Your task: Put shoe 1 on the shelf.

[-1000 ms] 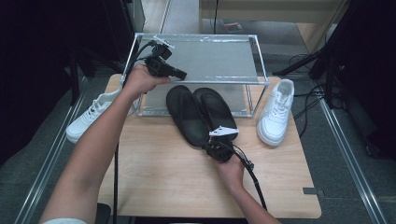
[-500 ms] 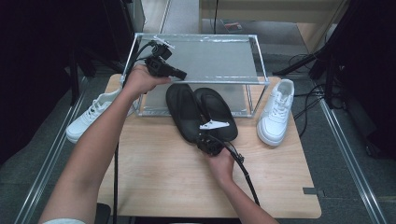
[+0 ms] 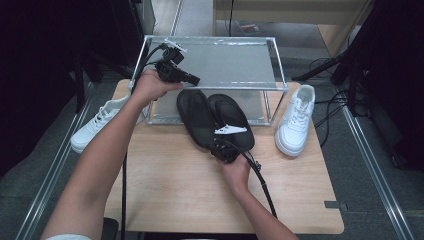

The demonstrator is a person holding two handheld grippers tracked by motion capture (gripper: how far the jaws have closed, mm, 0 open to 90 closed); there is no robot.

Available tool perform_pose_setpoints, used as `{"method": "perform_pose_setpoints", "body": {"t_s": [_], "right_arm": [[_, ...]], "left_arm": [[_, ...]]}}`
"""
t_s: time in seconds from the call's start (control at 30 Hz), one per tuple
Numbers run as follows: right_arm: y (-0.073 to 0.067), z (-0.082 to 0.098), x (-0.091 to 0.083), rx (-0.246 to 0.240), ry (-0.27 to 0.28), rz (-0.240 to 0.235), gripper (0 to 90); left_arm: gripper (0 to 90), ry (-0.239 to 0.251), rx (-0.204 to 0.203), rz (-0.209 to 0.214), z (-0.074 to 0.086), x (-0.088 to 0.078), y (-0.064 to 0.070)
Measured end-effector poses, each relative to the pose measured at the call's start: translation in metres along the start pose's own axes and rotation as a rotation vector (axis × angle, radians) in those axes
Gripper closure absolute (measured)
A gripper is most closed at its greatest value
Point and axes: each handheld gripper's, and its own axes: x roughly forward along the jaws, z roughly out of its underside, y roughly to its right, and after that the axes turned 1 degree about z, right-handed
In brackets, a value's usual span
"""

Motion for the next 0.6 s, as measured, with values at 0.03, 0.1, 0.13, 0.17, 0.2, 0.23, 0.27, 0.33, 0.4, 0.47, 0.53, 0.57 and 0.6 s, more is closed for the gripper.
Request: {"method": "perform_pose_setpoints", "body": {"t_s": [0.03,0.1,0.13,0.17,0.2,0.23,0.27,0.33,0.4,0.47,0.53,0.57,0.6], "right_arm": [[0.001,0.0,-0.003,-0.003,0.001,0.001,90.0],[0.002,0.001,-0.009,-0.008,-0.006,0.002,90.0],[0.003,0.002,-0.011,-0.018,-0.008,0.004,90.0],[0.004,0.004,-0.013,-0.02,-0.013,0.009,90.0],[0.006,0.005,-0.015,-0.025,-0.015,0.012,90.0],[0.008,0.006,-0.015,-0.023,-0.02,0.016,90.0],[0.01,0.008,-0.015,-0.022,-0.023,0.019,90.0],[0.013,0.01,-0.014,-0.013,-0.034,0.023,90.0],[0.015,0.01,-0.012,-0.007,-0.036,0.021,90.0],[0.015,0.009,-0.009,-0.01,-0.027,0.024,90.0],[0.013,0.007,-0.006,0.002,-0.026,0.021,90.0],[0.013,0.006,-0.003,0.0,-0.025,0.019,90.0],[0.012,0.005,-0.001,0.005,-0.027,0.017,90.0]], "left_arm": [[88.9,-0.001,-0.001,-0.001,0.0,0.0,0.0],[89.0,-0.002,0.0,-0.002,0.0,0.0,0.0],[89.0,-0.002,-0.001,-0.002,0.0,0.0,0.0],[89.0,0.0,-0.001,-0.001,0.0,0.0,0.0],[89.0,-0.002,-0.001,-0.009,0.0,0.0,0.001],[89.0,0.0,-0.002,-0.01,0.0,0.0,0.001],[89.0,0.0,-0.003,-0.011,0.0,0.0,0.001],[89.0,0.0,-0.003,-0.012,0.0,0.0,0.001],[89.0,0.0,-0.003,-0.012,0.0,0.0,0.001],[89.0,0.0,-0.002,-0.013,0.0,0.0,0.001],[89.0,0.0,-0.001,-0.013,0.0,0.0,0.001],[89.0,0.0,-0.001,-0.013,0.0,0.0,0.002],[89.0,0.0,-0.001,-0.013,0.0,0.0,0.002]]}}
